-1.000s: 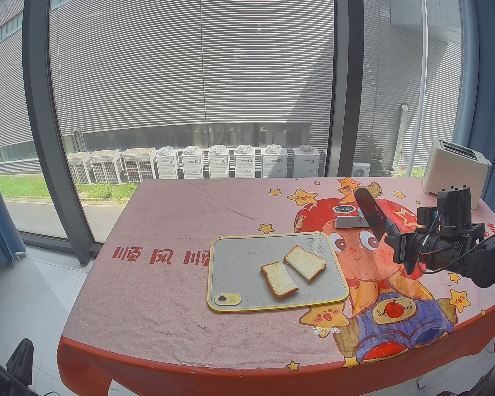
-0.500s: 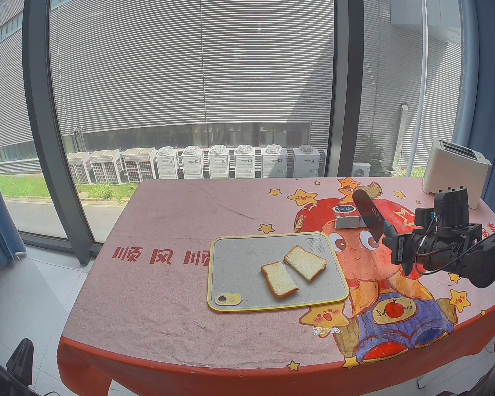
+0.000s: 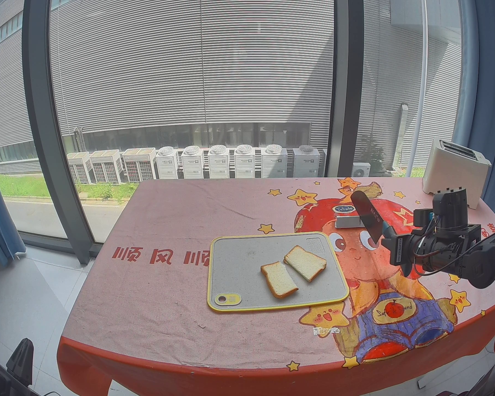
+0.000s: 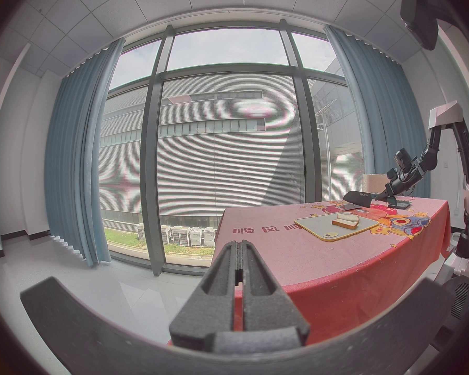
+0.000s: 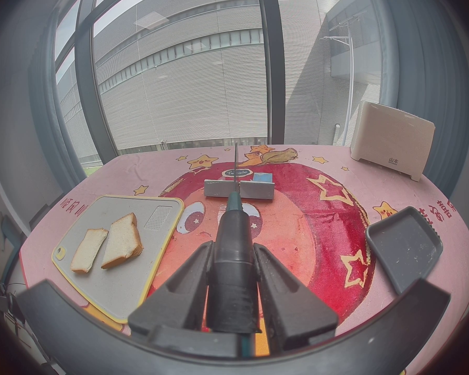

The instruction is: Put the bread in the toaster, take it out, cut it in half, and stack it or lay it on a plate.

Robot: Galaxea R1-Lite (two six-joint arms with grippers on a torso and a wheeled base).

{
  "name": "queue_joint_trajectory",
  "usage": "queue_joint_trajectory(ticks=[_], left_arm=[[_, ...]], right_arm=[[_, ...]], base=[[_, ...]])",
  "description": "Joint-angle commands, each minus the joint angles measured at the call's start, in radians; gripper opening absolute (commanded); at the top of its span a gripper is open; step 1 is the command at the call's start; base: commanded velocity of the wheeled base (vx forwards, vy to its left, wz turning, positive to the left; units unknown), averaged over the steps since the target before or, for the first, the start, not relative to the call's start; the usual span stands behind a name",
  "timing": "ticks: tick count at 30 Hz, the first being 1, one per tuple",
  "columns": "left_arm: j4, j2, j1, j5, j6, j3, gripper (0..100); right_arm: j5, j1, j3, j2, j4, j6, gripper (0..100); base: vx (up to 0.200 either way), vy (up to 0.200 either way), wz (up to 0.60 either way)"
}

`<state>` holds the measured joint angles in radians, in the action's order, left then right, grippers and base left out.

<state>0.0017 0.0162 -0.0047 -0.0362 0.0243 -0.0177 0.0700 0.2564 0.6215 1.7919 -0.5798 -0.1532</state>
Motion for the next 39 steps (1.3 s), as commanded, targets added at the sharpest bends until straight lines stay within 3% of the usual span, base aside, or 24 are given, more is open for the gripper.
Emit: queue_joint_trajectory(ticks=[1,39], left_arm=[[0.000,-0.016,0.000,-0.001,0.000,0.016,0],[0.000,-0.016,0.000,-0.001,-0.001,0.016,0]], right_arm=[[0.001,0.000,0.000,0.006,0.000,0.000,0],[0.011,0.009,-0.009,0.027,0.001,0.000,0]], base=[[0.000,0.000,0.00],[0.000,0.000,0.00]])
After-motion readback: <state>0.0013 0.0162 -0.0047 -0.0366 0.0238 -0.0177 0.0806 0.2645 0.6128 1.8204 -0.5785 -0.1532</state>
